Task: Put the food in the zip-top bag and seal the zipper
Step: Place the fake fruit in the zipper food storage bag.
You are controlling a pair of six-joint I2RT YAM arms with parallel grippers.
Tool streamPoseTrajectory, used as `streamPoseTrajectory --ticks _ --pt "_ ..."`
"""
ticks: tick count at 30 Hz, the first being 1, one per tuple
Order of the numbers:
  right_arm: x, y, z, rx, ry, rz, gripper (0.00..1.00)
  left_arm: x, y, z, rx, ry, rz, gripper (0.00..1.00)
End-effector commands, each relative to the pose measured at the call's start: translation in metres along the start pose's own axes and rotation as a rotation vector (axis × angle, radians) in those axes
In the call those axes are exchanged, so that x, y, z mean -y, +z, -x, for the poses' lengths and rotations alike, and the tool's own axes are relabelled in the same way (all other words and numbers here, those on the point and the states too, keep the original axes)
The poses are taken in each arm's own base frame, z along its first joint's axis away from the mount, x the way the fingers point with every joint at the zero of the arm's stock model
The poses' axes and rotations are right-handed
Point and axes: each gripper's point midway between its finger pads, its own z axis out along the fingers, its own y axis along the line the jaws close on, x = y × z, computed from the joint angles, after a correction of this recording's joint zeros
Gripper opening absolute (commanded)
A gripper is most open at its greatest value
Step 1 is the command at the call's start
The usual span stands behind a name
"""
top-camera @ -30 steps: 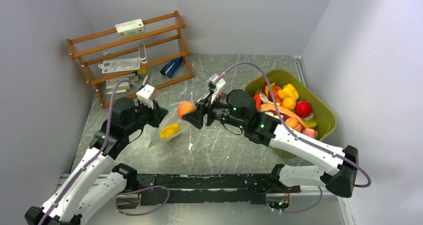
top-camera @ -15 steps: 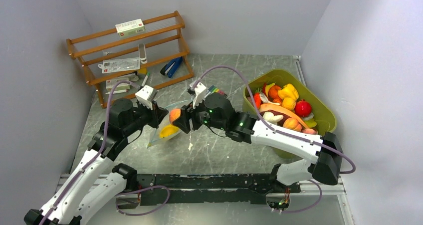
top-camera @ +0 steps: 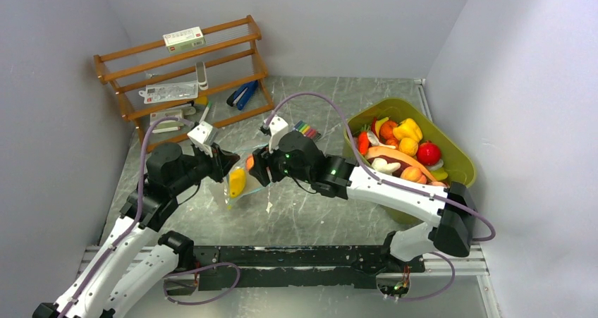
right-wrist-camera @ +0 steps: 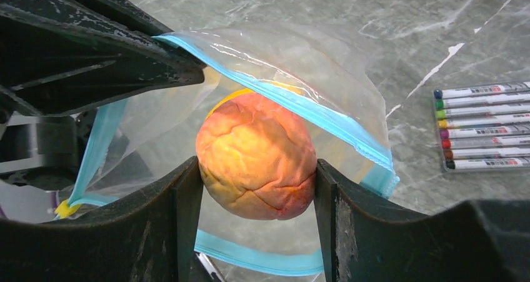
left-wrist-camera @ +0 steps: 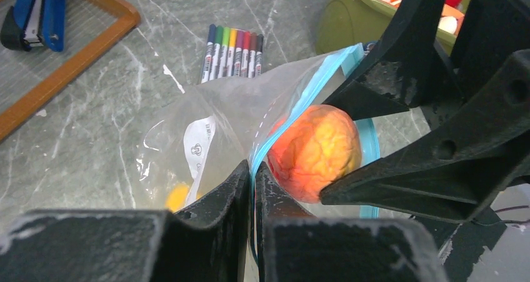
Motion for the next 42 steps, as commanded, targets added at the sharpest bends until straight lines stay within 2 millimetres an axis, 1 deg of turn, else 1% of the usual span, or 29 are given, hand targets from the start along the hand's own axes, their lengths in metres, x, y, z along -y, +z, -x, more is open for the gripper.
streamPoseTrajectory --ticks 1,4,8,12,14,18,23,26,29,33,35,38,42 --pt "0.004 0.004 0.007 0.015 -0.023 -0.040 0.57 0.012 0.002 0.006 0.026 -0.034 -0.064 0.07" --pt "0.004 0.011 0.001 -0.017 -0.021 -0.045 0.58 0.010 0.005 -0.002 0.013 -0.046 -0.062 0.07" --pt "0.008 0.017 -0.005 -0.023 -0.029 -0.061 0.60 0.003 0.004 0.001 0.025 -0.019 -0.026 0.07" --pt "0.010 0.020 -0.003 -0.023 -0.035 -0.078 0.62 0.003 0.005 0.001 0.023 -0.031 -0.025 0.07" --pt "0.008 0.019 0.001 -0.016 -0.038 -0.073 0.63 0.005 0.005 -0.001 0.016 -0.027 -0.035 0.07" --pt "0.007 0.015 0.001 -0.023 -0.025 -0.065 0.64 0.002 0.003 -0.005 0.004 -0.019 -0.021 0.07" --pt "0.004 0.009 0.002 0.000 0.018 -0.048 0.70 0.005 -0.001 0.001 0.032 -0.015 -0.029 0.07" --pt "0.001 0.008 0.007 0.008 0.023 -0.037 0.73 0.005 -0.002 0.003 0.039 -0.011 -0.026 0.07" --pt "-0.002 0.005 0.014 0.015 0.032 -0.030 0.74 0.004 -0.002 0.001 0.036 -0.010 -0.023 0.07" --pt "-0.015 -0.008 0.030 0.060 0.053 0.034 0.74 0.003 -0.001 -0.002 0.018 -0.008 -0.022 0.07" --pt "-0.016 -0.017 0.040 0.093 0.060 0.040 0.73 0.002 0.000 -0.003 0.012 -0.009 -0.019 0.07" --pt "-0.008 -0.031 0.054 0.149 0.070 0.001 0.73 0.002 0.001 -0.004 0.010 -0.008 -0.018 0.07" --pt "0.008 -0.048 0.065 0.198 0.058 -0.072 0.74 -0.001 0.000 -0.003 0.011 -0.013 0.001 0.07"
